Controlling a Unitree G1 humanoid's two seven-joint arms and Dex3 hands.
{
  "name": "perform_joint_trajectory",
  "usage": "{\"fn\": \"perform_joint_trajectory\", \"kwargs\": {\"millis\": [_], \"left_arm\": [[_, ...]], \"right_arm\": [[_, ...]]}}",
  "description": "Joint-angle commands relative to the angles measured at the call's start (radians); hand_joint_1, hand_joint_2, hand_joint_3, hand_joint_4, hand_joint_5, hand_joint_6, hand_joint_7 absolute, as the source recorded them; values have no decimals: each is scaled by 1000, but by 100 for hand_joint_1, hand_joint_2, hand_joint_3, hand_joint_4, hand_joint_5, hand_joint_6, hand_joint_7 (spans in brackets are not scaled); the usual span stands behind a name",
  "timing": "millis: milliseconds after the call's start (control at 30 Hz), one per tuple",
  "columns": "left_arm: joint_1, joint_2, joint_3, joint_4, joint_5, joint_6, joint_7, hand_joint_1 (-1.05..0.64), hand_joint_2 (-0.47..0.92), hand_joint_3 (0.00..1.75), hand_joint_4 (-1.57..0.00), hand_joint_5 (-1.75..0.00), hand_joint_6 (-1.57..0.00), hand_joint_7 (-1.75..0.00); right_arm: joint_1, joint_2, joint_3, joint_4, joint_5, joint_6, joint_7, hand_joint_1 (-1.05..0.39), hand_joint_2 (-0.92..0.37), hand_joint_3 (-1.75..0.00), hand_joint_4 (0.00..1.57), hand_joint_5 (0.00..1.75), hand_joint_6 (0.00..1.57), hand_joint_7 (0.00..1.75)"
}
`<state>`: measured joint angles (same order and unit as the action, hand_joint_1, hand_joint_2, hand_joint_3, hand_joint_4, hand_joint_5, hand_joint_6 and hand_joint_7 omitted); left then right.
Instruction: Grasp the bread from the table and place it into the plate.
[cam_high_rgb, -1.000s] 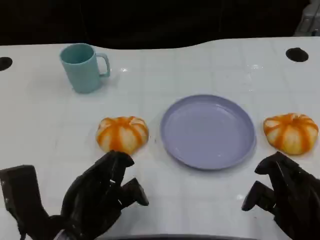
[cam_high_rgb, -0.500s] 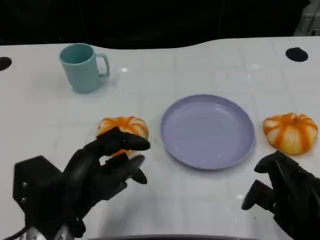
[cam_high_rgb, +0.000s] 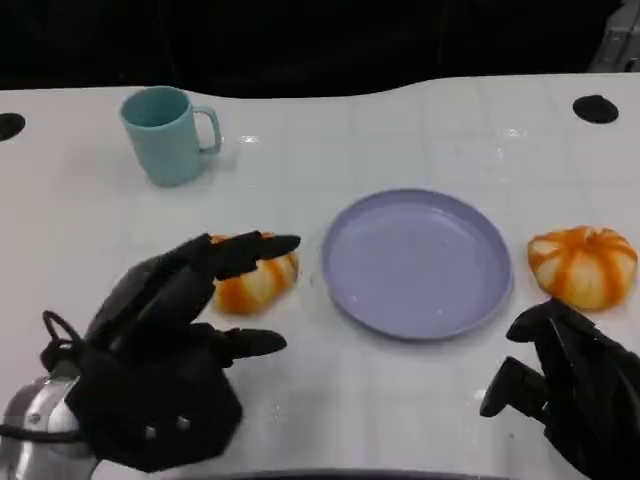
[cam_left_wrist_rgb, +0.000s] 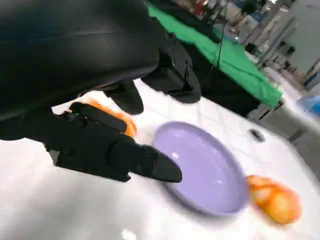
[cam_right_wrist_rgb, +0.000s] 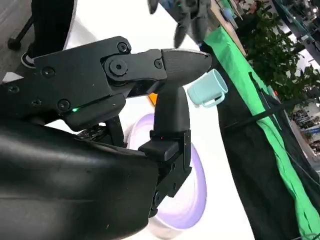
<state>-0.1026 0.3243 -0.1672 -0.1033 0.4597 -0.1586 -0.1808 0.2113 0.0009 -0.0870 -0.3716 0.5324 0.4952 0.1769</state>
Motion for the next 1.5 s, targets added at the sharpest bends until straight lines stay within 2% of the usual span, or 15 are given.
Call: {"fn": "perform_joint_trajectory", "kwargs": {"millis": [33, 133, 300, 433, 600, 733, 800, 933, 1200, 1500], "left_arm": [[-59, 68, -35, 22, 161, -20, 49, -44, 84, 0, -7, -61, -40, -1], [-97, 97, -72, 31, 286, -9, 68, -43, 79, 0, -1, -58, -38, 0], [-112, 96, -86, 40, 341, 0, 77, -43, 78, 0, 0, -57, -37, 0], [-247, 75, -192, 185, 515, 90, 51, -40, 75, 0, 0, -46, -31, 0], [-319, 58, -235, 311, 514, 108, 63, -38, 74, 0, 0, -42, -29, 0], [-444, -13, -286, 539, 517, 172, 42, -41, 76, 1, 0, -30, -23, -1], [-492, -37, -313, 624, 527, 196, 58, -46, 76, 0, -1, -29, -23, -1], [-579, -88, -353, 791, 512, 231, 70, -45, 76, 0, 0, -26, -20, 0], [-714, -176, -377, 1116, 436, 187, 159, -46, 76, 0, 0, -25, -20, 0], [-795, -218, -389, 1315, 363, 134, 201, -41, 77, 1, -2, -23, -21, 0]], "right_arm": [[-1, -10, -8, -6, -3, -5, -6, -51, -92, -30, 62, 175, 40, 172], [-2, -11, -6, -9, -8, -2, -11, -51, -92, -30, 62, 175, 41, 172], [-1, -11, -4, -7, -7, -9, -6, -51, -92, -31, 62, 175, 41, 172], [3, -6, -2, -8, -2, -8, -8, -52, -92, -30, 63, 175, 42, 173], [4, -8, 1, -11, -9, -8, -12, -51, -92, -31, 63, 175, 42, 172], [1, -15, -5, -12, -4, 3, -12, -52, -92, -32, 63, 175, 41, 173], [0, -16, -5, -11, -2, 4, -11, -52, -92, -32, 62, 175, 41, 173], [2, -15, -6, -8, -1, 0, -6, -52, -92, -31, 62, 175, 42, 173], [14, -14, -5, -23, -1, 8, -15, -52, -92, -32, 63, 175, 42, 173], [24, -18, -9, -32, 9, 11, -8, -52, -92, -31, 62, 175, 42, 172]]}}
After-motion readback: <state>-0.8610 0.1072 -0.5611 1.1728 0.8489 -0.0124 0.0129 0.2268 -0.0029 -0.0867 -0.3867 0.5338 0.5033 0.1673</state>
